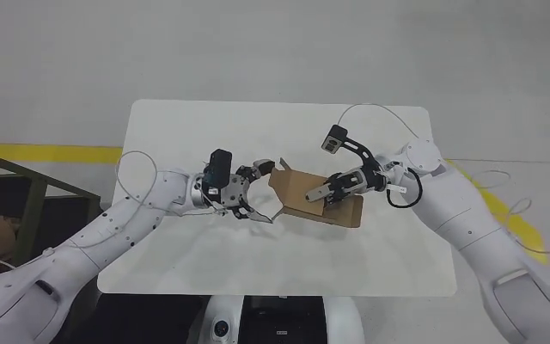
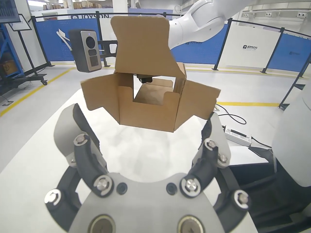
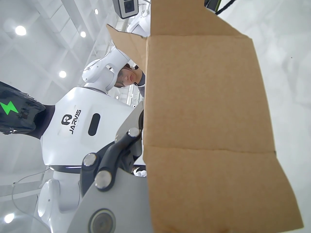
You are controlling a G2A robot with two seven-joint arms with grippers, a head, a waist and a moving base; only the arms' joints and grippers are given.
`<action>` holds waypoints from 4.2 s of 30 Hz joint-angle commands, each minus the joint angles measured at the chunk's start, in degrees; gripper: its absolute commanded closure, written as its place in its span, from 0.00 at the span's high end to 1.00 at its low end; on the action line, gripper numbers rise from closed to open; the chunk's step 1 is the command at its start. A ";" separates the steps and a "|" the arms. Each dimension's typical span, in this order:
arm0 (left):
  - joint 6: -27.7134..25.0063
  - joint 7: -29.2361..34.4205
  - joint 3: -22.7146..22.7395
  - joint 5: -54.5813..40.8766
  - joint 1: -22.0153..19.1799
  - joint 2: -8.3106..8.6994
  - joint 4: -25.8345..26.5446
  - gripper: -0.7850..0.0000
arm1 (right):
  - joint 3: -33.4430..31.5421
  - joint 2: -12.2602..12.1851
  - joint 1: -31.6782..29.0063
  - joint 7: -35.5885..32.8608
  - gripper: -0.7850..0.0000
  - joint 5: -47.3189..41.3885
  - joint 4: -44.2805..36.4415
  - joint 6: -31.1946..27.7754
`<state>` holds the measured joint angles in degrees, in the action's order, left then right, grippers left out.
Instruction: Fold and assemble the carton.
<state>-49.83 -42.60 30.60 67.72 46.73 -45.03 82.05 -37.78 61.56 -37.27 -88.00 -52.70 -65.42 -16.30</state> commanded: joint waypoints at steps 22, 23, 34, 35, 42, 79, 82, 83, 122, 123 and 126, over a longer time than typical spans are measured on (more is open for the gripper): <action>1.11 5.61 6.89 -5.59 3.94 -1.63 1.10 1.00 | -4.19 1.70 -2.11 0.00 0.00 2.28 1.53 0.00; 1.03 5.76 7.15 -5.73 4.10 -1.71 0.91 1.00 | -4.27 1.74 -2.18 0.00 0.00 2.21 1.50 0.00; 0.40 6.73 9.78 -7.51 5.49 -2.78 -1.72 1.00 | -2.83 1.88 -2.30 0.00 0.00 1.85 -0.67 0.01; 0.26 6.82 9.92 -7.69 5.55 -2.93 -1.97 1.00 | -2.54 1.86 -2.20 0.00 0.00 1.74 -0.84 0.01; -1.01 7.64 10.77 -8.05 5.72 -3.90 -2.21 1.00 | -1.11 1.68 -1.55 0.00 0.00 1.12 -1.15 0.01; -8.17 11.48 14.55 -4.06 7.40 -7.20 -2.25 1.00 | -0.87 1.99 -1.82 0.00 0.00 0.94 -2.18 0.01; -8.17 11.50 14.65 -3.99 7.41 -7.20 -2.36 1.00 | -0.42 2.06 -1.69 0.00 0.00 1.00 -2.34 0.01; -8.17 11.38 14.56 -4.02 7.34 -7.20 -2.20 1.00 | -0.25 2.08 -1.63 0.00 0.00 0.98 -2.35 0.01; -8.17 1.00 15.36 7.13 10.03 -2.97 3.18 1.00 | -4.03 2.86 -2.62 0.00 0.00 2.02 0.66 0.00; -8.17 1.03 15.48 7.17 10.18 -2.91 3.33 1.00 | -4.17 2.90 -2.67 0.00 0.00 2.10 0.68 0.00; -8.17 0.96 15.31 7.39 10.67 -2.72 4.19 1.00 | -4.64 3.01 -2.86 0.00 0.00 2.22 0.73 0.00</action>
<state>-58.00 -41.64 46.05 74.98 57.26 -47.81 85.93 -42.29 64.54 -40.08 -88.00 -50.53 -64.70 -16.30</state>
